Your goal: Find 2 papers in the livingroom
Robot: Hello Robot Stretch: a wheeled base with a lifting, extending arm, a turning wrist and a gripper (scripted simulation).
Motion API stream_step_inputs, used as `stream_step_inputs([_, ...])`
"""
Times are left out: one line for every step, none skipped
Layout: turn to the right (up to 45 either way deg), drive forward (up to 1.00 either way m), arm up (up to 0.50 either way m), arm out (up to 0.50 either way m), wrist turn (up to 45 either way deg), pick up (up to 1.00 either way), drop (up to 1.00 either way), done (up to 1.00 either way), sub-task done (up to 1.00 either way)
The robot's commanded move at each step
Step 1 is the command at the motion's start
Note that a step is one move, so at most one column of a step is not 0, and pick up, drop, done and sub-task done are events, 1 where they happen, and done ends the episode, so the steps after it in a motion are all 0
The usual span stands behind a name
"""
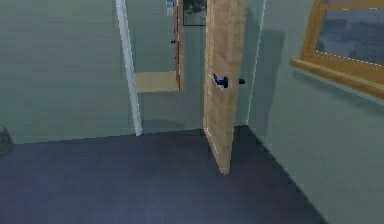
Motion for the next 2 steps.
stream_step_inputs([0.0, 0.60, 0.00, 0.00, 0.0, 0.00, 0.00, 0.00, 0.00])
stream_step_inputs([-9.0, 0.00, 0.00, 0.00, 0.0, 0.00, 0.00, 0.00, 0.00])
